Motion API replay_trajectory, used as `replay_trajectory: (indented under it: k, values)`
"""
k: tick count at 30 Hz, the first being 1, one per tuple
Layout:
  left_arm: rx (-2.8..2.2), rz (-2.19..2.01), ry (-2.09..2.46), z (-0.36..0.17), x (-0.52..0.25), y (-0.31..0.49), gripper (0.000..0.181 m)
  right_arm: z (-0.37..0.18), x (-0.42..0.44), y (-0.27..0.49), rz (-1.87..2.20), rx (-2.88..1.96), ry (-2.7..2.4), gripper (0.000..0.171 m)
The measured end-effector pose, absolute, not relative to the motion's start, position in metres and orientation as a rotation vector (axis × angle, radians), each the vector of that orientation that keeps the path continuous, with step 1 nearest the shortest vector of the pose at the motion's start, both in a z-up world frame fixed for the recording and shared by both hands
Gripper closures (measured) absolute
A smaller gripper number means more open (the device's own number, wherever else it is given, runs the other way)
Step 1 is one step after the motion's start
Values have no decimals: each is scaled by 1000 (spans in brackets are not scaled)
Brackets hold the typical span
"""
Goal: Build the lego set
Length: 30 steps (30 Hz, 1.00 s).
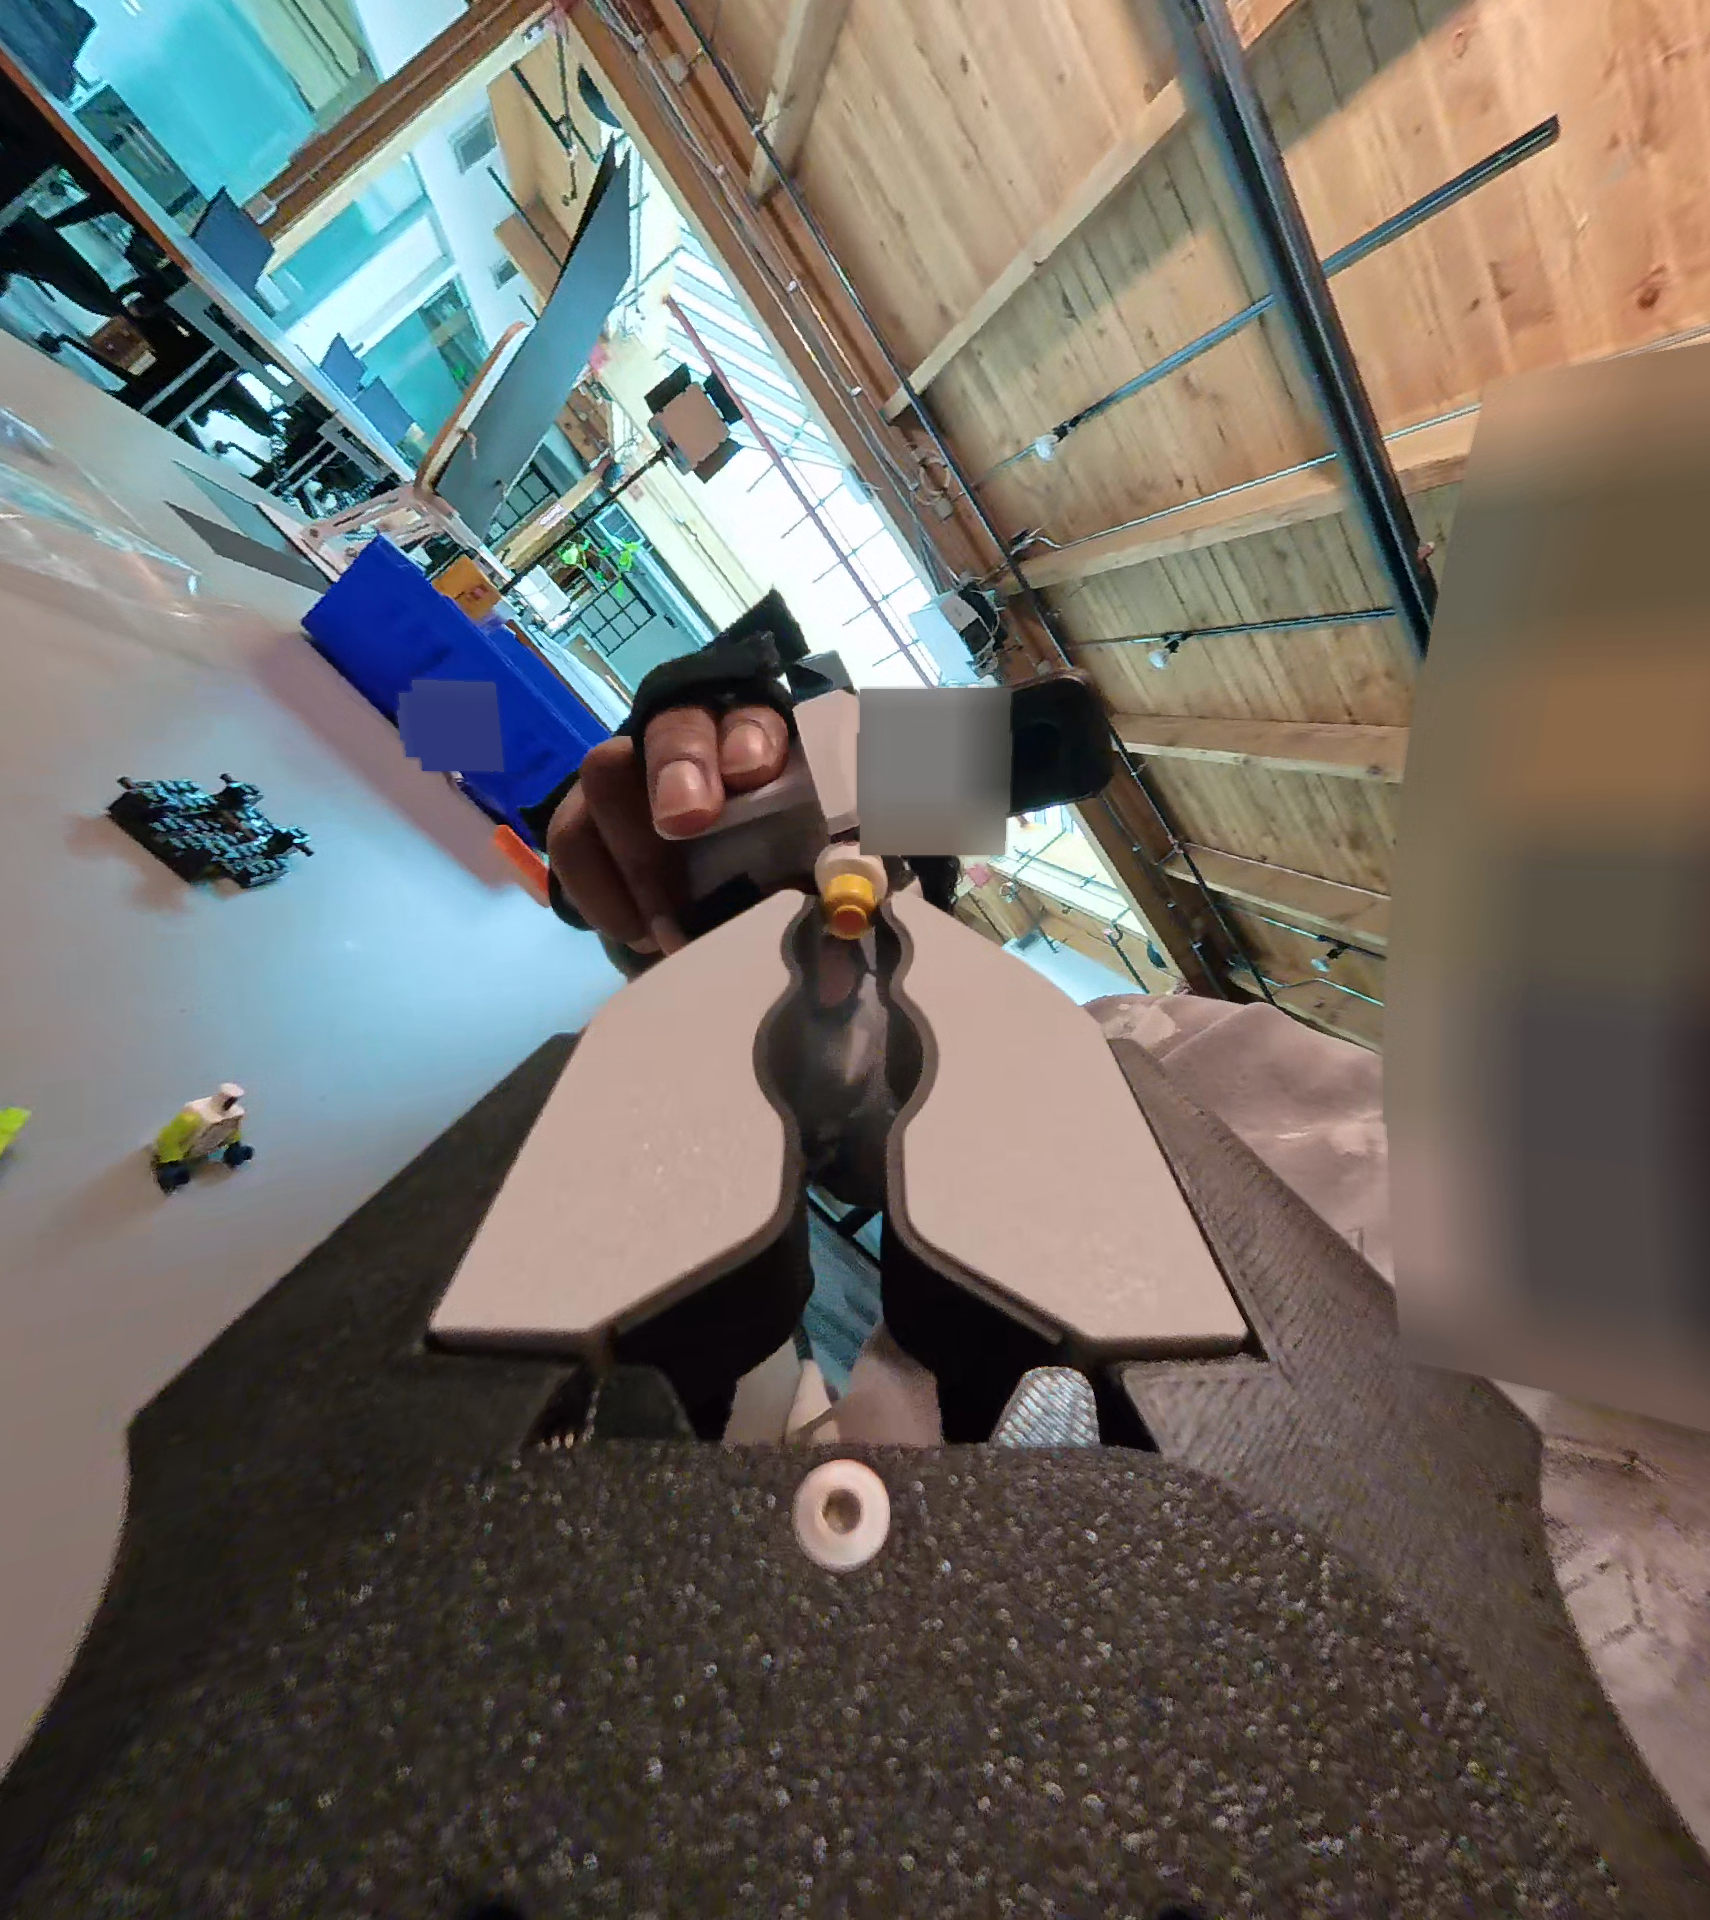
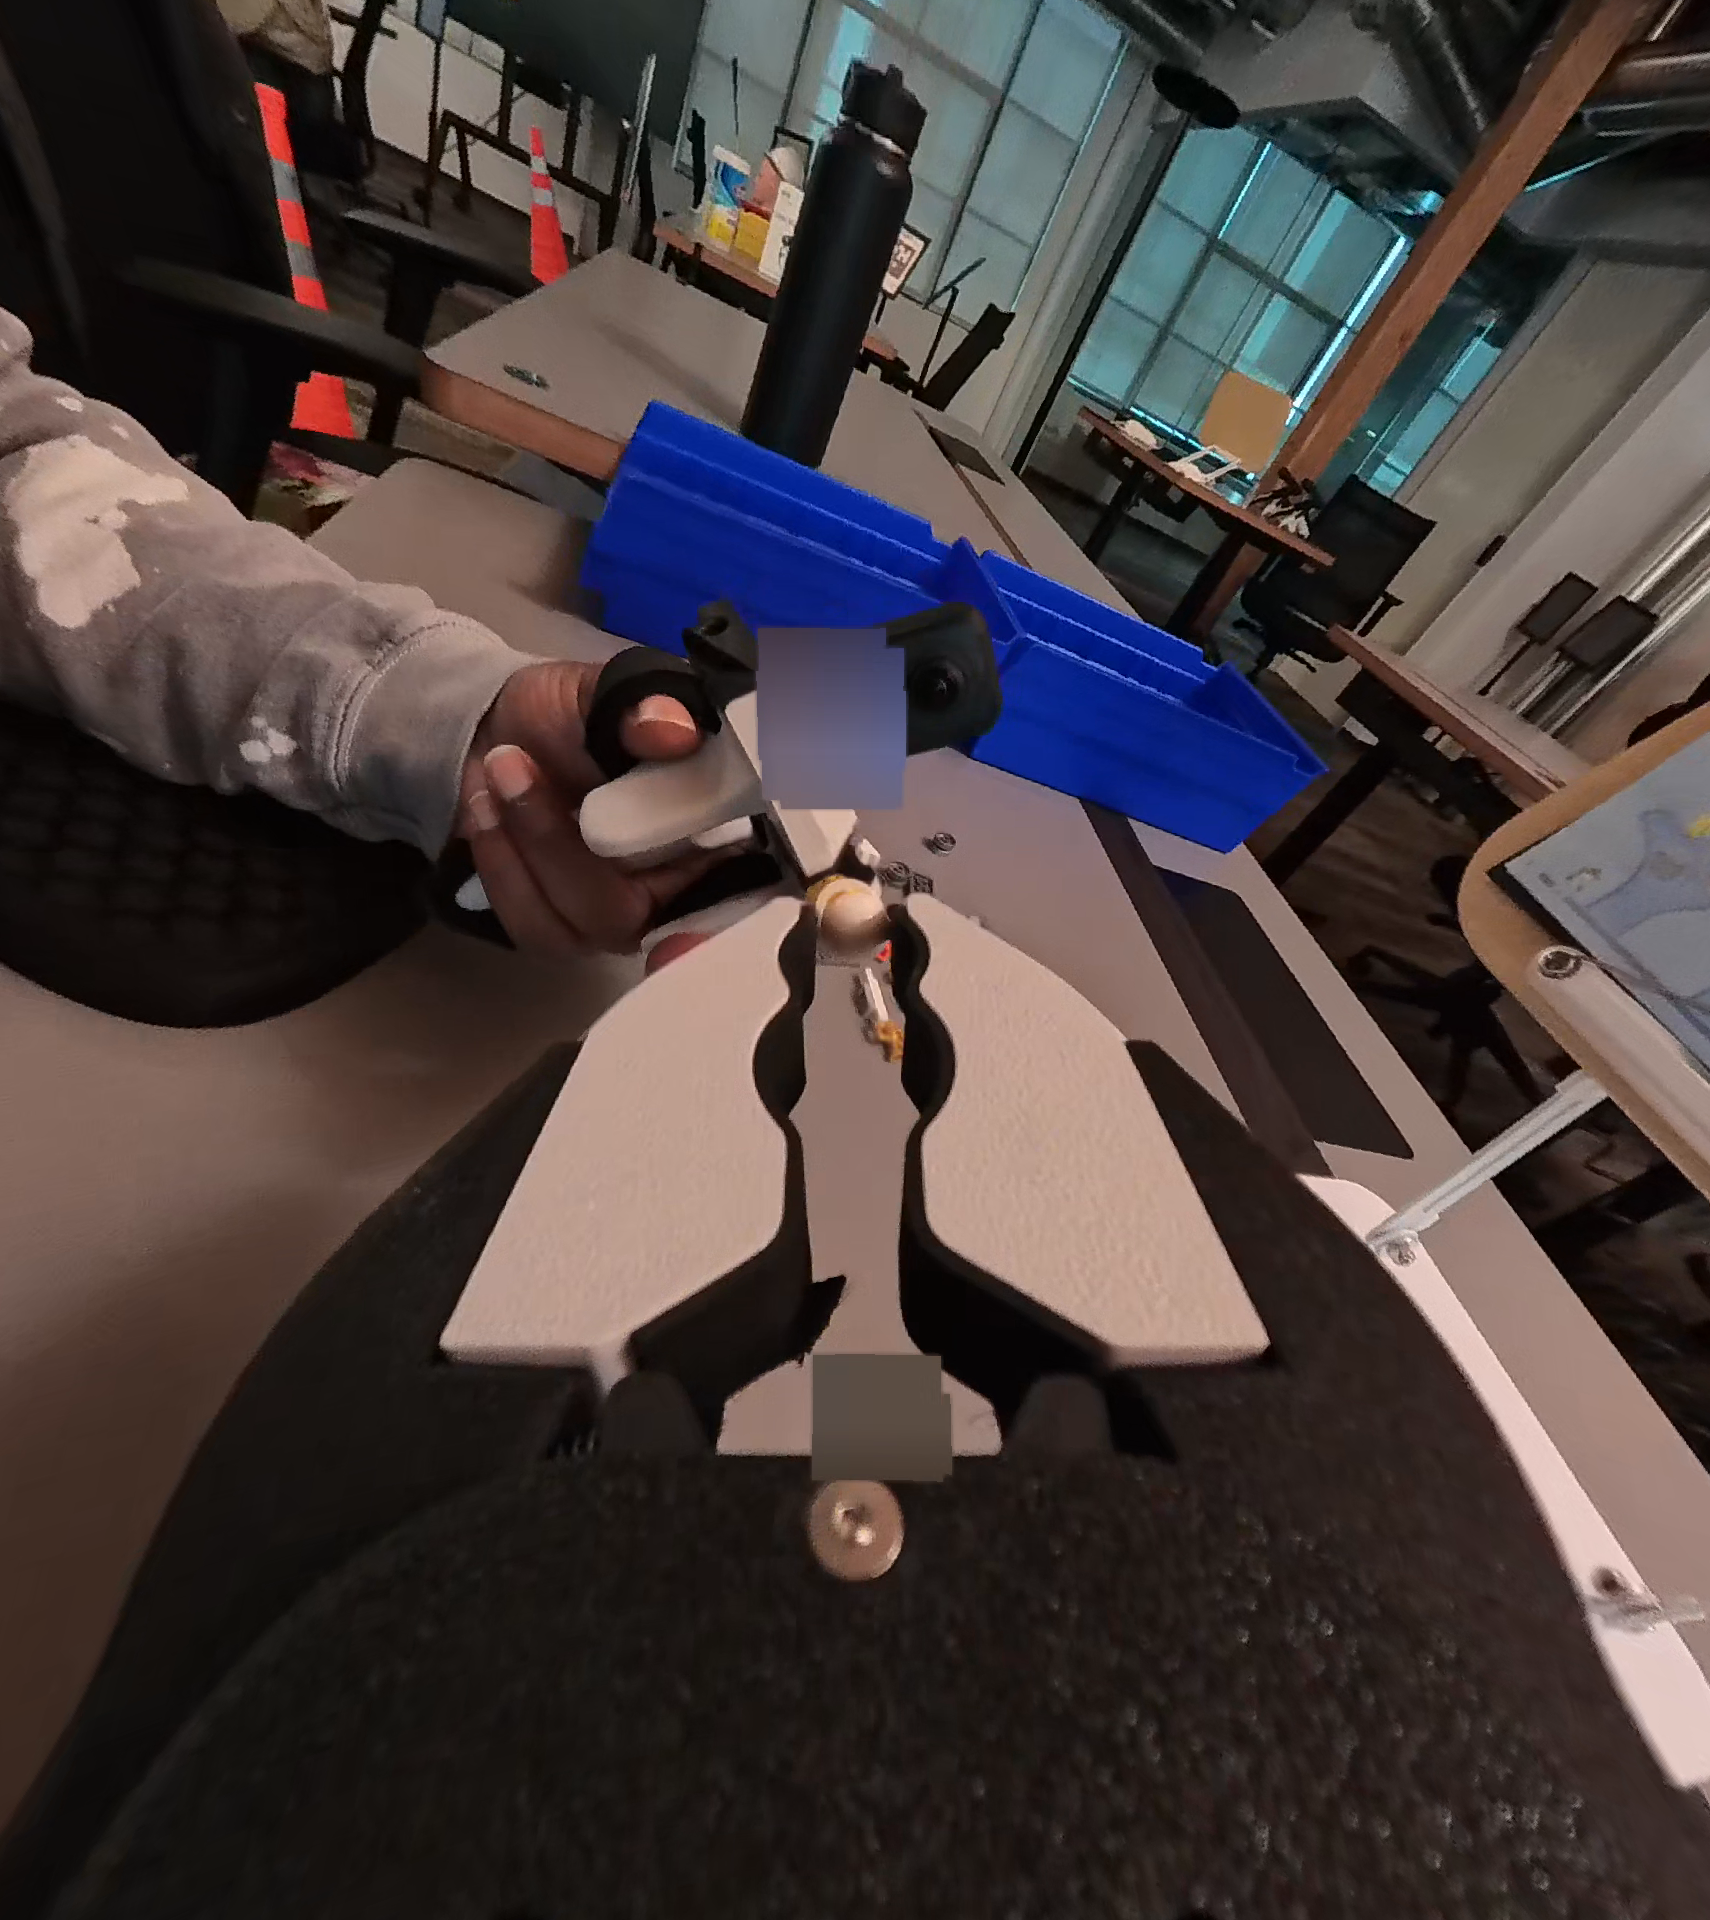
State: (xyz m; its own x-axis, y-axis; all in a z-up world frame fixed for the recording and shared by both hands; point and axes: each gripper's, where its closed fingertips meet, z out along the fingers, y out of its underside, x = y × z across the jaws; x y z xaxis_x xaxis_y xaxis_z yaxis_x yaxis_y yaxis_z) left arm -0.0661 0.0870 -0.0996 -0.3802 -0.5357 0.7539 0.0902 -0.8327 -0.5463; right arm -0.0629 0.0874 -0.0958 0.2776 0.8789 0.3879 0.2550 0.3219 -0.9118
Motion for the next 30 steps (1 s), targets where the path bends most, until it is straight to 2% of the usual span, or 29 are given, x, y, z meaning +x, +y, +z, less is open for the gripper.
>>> replay_trajectory:
  k: [10, 18, 30]
  values:
    - [-1344, -2323, 542, -85, -71, 85, 172, -85, -71, 85, 682, -1235, -1237, 158]
    - [-1343, -2238, 661, -89, -74, 80, 172, -88, -76, 80, 677, -1294, -1432, 158]
    - [-1304, -2337, 698, -86, -72, 69, 172, -89, -80, 69, 787, -1248, -1517, 158]
